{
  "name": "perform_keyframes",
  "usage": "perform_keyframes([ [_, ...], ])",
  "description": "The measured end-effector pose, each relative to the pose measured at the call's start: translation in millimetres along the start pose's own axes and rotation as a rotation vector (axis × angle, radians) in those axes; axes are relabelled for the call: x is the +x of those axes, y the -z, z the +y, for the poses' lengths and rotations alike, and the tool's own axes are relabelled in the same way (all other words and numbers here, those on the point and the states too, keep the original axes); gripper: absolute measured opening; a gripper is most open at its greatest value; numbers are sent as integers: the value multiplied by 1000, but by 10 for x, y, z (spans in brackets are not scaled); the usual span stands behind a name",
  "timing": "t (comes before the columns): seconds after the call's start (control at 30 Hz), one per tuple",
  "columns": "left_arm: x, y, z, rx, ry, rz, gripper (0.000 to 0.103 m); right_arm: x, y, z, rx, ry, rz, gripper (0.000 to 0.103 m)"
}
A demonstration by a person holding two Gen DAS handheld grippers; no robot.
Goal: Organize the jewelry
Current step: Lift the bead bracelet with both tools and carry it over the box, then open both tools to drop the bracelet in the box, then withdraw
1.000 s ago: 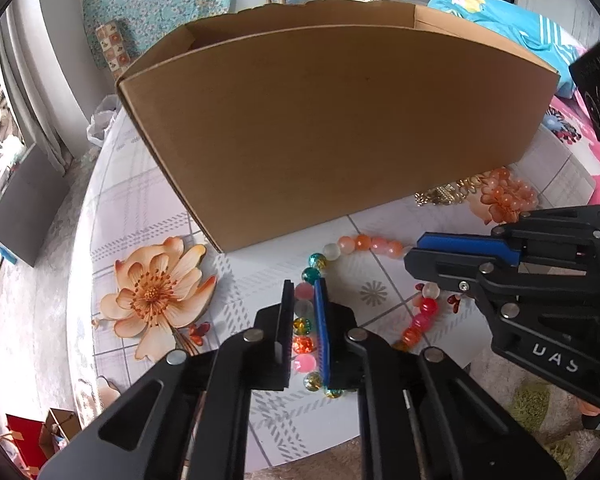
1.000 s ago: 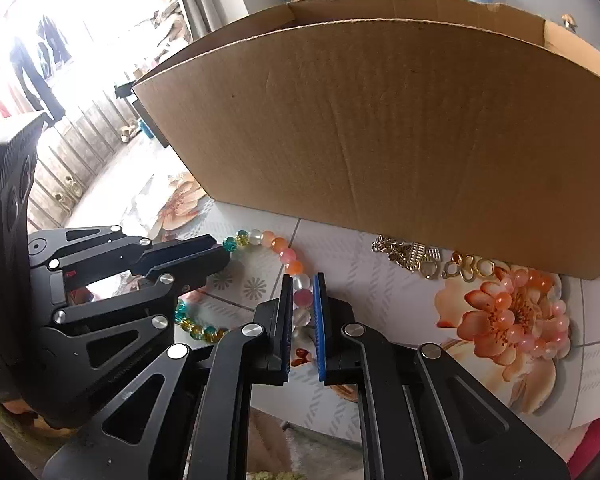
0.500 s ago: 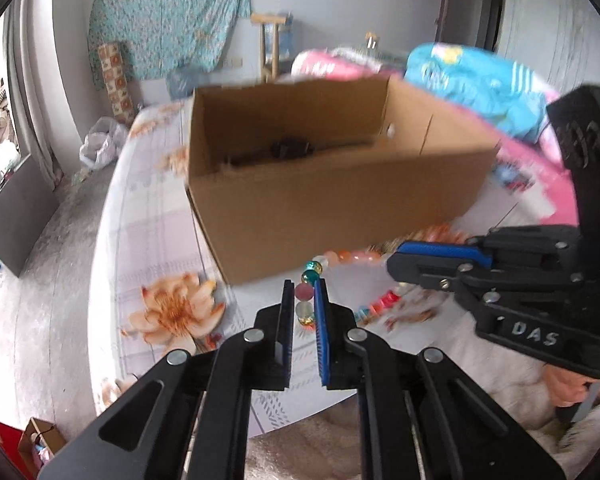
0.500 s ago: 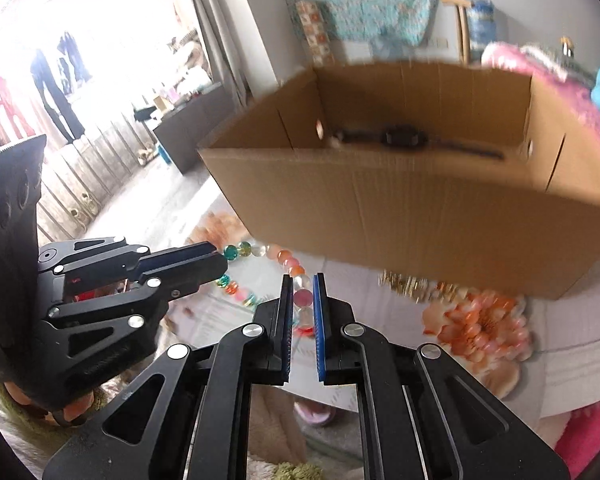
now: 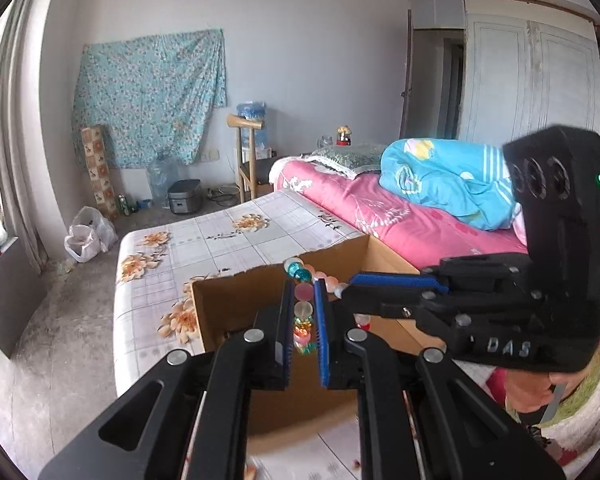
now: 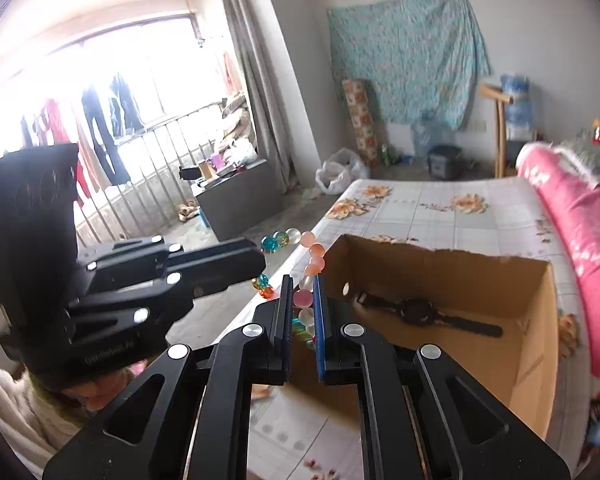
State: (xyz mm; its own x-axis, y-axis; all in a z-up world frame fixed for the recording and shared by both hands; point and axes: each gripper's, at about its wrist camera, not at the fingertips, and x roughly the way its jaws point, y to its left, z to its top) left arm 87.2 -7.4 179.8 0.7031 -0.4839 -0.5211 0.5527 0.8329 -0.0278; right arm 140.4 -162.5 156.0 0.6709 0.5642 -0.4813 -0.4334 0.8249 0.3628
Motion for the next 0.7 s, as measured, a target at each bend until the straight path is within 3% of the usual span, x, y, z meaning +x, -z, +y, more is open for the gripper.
perform_keyframes([
  [0.13, 425, 7, 139, 6, -13, 85, 9, 403, -99, -329, 62, -28, 108, 8],
  [0.33, 998, 351, 367, -47, -1, 257, 9, 978, 65, -556, 123, -47, 302, 8],
  [0.47, 1187, 470, 453, -60, -54, 334, 13, 1268, 181, -594, 173, -54, 438, 10],
  [0.57, 1223, 483, 487, -63, -87, 326, 28, 1359, 176, -632, 190, -38, 449, 12],
  [0.7, 1156, 464, 478, -50, -103, 275, 30, 1247, 110, -652, 205, -18, 397, 13],
])
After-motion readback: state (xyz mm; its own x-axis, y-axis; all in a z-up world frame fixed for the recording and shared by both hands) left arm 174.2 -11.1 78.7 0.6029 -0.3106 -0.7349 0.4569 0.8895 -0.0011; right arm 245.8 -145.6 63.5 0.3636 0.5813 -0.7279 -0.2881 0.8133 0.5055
